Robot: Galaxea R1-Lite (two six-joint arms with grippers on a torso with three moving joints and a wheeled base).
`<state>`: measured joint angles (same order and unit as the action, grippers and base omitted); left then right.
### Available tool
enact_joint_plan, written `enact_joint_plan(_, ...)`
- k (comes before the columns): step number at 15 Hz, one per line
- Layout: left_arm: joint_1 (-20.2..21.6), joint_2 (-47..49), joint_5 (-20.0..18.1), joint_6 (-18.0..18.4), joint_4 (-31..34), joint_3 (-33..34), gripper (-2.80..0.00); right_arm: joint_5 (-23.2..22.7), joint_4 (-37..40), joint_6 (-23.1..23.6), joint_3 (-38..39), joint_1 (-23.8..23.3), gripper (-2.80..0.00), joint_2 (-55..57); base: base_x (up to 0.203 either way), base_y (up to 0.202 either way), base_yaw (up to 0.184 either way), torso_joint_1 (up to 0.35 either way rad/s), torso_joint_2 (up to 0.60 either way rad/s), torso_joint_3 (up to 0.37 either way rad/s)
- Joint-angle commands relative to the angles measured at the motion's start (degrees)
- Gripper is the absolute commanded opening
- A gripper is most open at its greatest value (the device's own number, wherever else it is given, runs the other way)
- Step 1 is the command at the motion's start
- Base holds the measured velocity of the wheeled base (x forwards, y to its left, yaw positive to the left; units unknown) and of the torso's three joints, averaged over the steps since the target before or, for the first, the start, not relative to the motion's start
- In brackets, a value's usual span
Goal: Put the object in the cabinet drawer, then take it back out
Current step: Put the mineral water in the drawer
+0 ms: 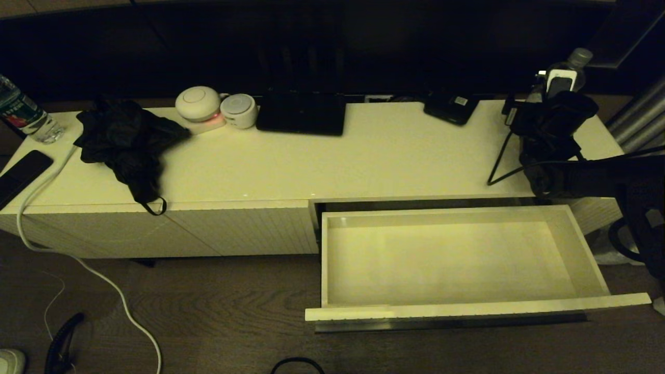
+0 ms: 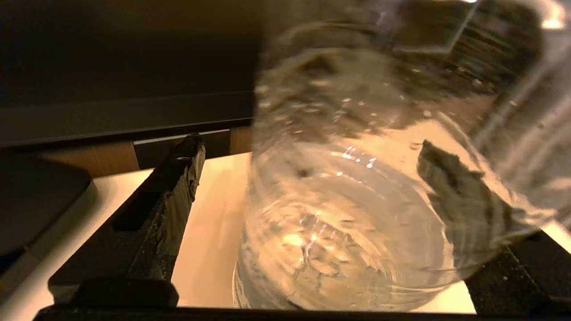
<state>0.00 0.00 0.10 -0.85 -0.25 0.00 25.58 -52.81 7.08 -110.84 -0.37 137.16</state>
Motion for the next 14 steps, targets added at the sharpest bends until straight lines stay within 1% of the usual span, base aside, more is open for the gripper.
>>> enact_joint_plan(1, 0.0, 0.0, 0.0, 0.0, 0.0, 0.1, -2.80, -1.9, 0.0, 0.9, 0.0, 0.1, 0.00, 0.1, 0.000, 0.000, 0.000, 0.000, 0.00, 0.000)
enact_joint_plan(5, 0.0, -0.1, 0.0, 0.0, 0.0, 0.0, -2.80, -5.8, 0.0, 2.1, 0.0, 0.2, 0.00, 0.1, 0.000, 0.000, 0.000, 0.000, 0.00, 0.000)
enact_joint_plan(8, 0.0, -0.1, 0.0, 0.0, 0.0, 0.0, -2.80, -6.0, -0.3, 2.1, 0.0, 0.1, 0.00, 0.2, 0.000, 0.000, 0.000, 0.000, 0.00, 0.000)
enact_joint_plan(12, 0.0, -0.1, 0.0, 0.0, 0.0, 0.0, -2.80, -5.2, -0.5, 1.8, 0.0, 0.1, 0.00, 0.1, 0.000, 0.000, 0.000, 0.000, 0.00, 0.000)
enact_joint_plan(13, 0.0, -0.1, 0.0, 0.0, 0.0, 0.0, -2.80, -4.9, -0.2, 1.7, 0.0, 0.1, -2.80, 0.1, 0.000, 0.000, 0.000, 0.000, 0.00, 0.000)
enact_joint_plan(14, 0.0, -0.1, 0.0, 0.0, 0.0, 0.0, -2.80, -4.8, -0.3, 1.7, 0.0, 0.2, -2.80, 0.2, 0.000, 0.000, 0.000, 0.000, 0.00, 0.000)
